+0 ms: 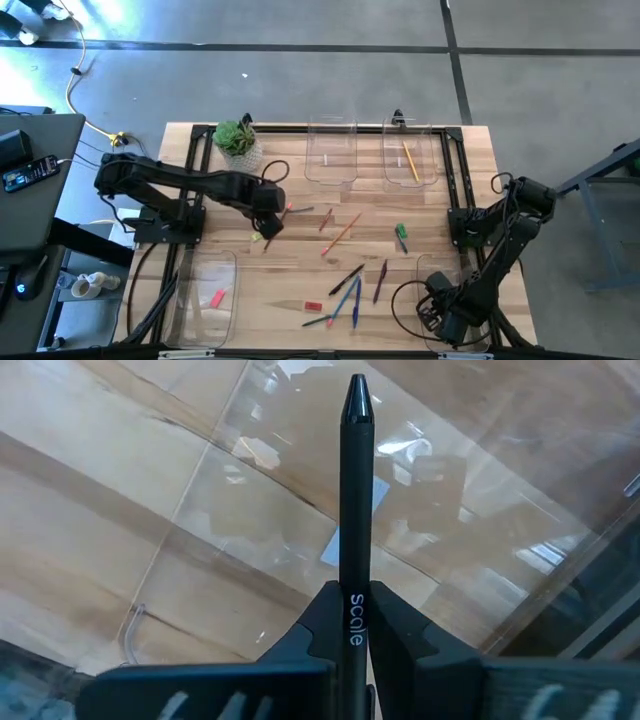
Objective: Sort crayons/erasers/pens/pencils in bins
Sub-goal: Put the top black pen into the bottom right transparent bin, then put the gray crayon into the top left transparent bin
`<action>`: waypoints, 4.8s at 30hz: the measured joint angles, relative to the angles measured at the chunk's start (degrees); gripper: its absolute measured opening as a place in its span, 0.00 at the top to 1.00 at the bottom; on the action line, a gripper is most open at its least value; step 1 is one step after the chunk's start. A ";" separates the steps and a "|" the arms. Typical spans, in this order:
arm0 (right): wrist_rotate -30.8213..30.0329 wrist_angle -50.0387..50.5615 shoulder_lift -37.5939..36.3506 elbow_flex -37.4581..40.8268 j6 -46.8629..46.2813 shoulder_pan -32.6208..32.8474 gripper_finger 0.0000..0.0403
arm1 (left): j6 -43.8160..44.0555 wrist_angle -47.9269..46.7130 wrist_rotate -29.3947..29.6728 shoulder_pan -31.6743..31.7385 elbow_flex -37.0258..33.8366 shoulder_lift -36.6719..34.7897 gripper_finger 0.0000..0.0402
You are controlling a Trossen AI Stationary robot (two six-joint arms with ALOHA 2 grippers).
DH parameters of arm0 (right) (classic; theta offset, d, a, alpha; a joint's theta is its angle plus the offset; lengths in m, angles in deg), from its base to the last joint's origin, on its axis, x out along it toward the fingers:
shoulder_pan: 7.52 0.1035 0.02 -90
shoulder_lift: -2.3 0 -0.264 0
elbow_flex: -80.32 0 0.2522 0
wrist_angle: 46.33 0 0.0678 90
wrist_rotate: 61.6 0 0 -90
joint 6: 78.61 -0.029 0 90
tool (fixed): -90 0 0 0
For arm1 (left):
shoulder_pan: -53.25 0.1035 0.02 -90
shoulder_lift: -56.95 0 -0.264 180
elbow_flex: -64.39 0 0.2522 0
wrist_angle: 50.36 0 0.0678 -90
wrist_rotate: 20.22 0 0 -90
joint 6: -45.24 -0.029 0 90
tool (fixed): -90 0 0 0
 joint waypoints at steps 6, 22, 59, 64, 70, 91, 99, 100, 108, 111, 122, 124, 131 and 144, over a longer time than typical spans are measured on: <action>0.00 -0.20 0.00 0.00 0.01 0.00 0.97 | 1.52 0.24 -0.09 -1.57 0.00 2.01 0.59; -0.23 -0.53 -0.05 0.00 0.03 -0.26 0.78 | 4.06 13.99 -2.25 -3.21 0.00 4.01 0.59; -25.36 11.97 -20.42 -0.61 -0.72 -4.24 0.76 | -28.29 17.80 -3.56 4.97 5.33 8.91 0.59; -28.49 12.38 -22.06 -0.61 3.22 -6.05 0.76 | -35.60 18.83 -3.48 3.54 5.35 11.55 0.59; -29.16 12.53 -22.32 -0.61 7.79 -7.72 0.76 | -39.48 22.99 -0.02 2.26 5.38 13.30 0.59; -29.14 15.38 -22.29 -0.61 9.50 -8.11 0.76 | -39.03 31.01 0.29 6.96 -2.13 16.84 0.59; -29.11 15.40 -22.29 -0.61 9.47 -8.11 0.76 | -38.54 33.33 1.14 7.92 -5.85 16.84 0.59; -29.11 15.40 -22.29 -0.61 9.30 -8.11 0.76 | -38.54 33.94 1.06 8.10 -6.52 16.84 0.59; -29.09 15.59 -22.29 -0.61 9.04 -8.11 0.76 | -38.96 36.77 0.39 8.14 -7.93 16.82 0.59; -29.09 15.62 -22.29 -0.61 9.04 -8.11 0.76 | -39.06 38.43 0.39 8.14 -7.93 16.82 0.59; -29.09 15.65 -22.27 -0.61 7.88 -8.13 0.76 | -37.59 39.21 -1.07 8.05 -7.69 19.89 0.65; -29.07 15.64 -22.27 -0.61 7.79 -8.13 0.76 | -36.46 38.97 -1.07 8.05 -7.67 20.09 0.68; -29.05 15.62 -22.27 -0.61 7.79 -8.13 0.76 | -36.03 38.81 -1.81 8.05 -7.72 20.21 0.81; -29.05 15.55 -22.27 -0.61 7.76 -8.13 0.76 | -34.93 39.13 -3.23 7.72 -7.76 20.25 0.98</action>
